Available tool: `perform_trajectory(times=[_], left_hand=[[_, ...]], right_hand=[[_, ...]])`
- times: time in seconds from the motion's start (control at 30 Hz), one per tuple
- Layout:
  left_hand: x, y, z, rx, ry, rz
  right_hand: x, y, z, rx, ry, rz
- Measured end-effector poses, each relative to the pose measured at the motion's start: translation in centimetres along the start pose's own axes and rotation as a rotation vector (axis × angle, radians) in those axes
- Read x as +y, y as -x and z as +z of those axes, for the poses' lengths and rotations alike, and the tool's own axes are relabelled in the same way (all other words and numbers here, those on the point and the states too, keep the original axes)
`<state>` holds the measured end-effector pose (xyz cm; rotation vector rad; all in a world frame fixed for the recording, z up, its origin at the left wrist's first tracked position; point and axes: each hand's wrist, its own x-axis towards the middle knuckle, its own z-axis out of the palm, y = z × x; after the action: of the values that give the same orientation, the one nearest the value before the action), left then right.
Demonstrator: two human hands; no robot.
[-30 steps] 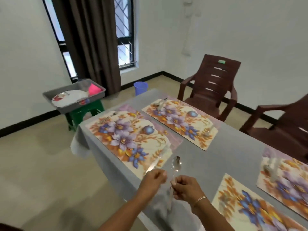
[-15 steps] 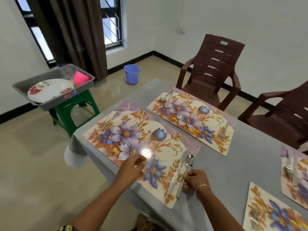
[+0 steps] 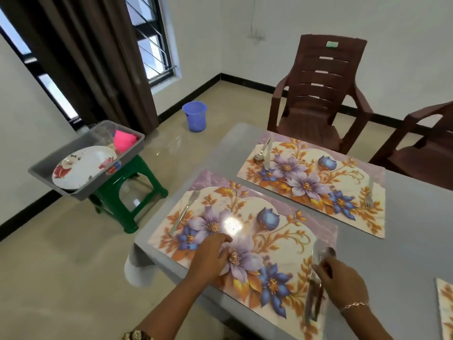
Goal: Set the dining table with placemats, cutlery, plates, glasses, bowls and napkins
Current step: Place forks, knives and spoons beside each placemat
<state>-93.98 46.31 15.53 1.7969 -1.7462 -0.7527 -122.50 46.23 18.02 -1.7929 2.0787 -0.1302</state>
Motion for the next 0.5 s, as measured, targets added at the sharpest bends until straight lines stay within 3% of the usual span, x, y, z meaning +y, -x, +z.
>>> perform_trajectory(times=[0.17, 0.23, 0.33, 0.43, 0.5], left_hand=[[-3.7, -2.2, -1.3, -0.108, -0.305, 0.295], [-5.3, -3.1, -1.9, -0.211, -0.428, 0.305], [-7.9, -3.6, -2.4, -0.215, -0.583, 0.382], [-10.6, -3.2, -2.5, -0.243, -0.614, 0.456], [-11.9, -2.9, -2.2, -0.212, -0.615, 0.515]], right_hand=[[-5.7, 1.0, 4.8, 0.171, -0.071, -0.223], [-7.6, 1.8, 6.9, 0.183, -0.005, -0.272], [-9.3, 3.3, 9.9, 0.213, 0.097, -0.172], [-10.2, 4.6, 12.8, 0.167, 0.230, -0.018], [-10.2, 5.2, 14.1, 0.176, 0.281, -0.009]])
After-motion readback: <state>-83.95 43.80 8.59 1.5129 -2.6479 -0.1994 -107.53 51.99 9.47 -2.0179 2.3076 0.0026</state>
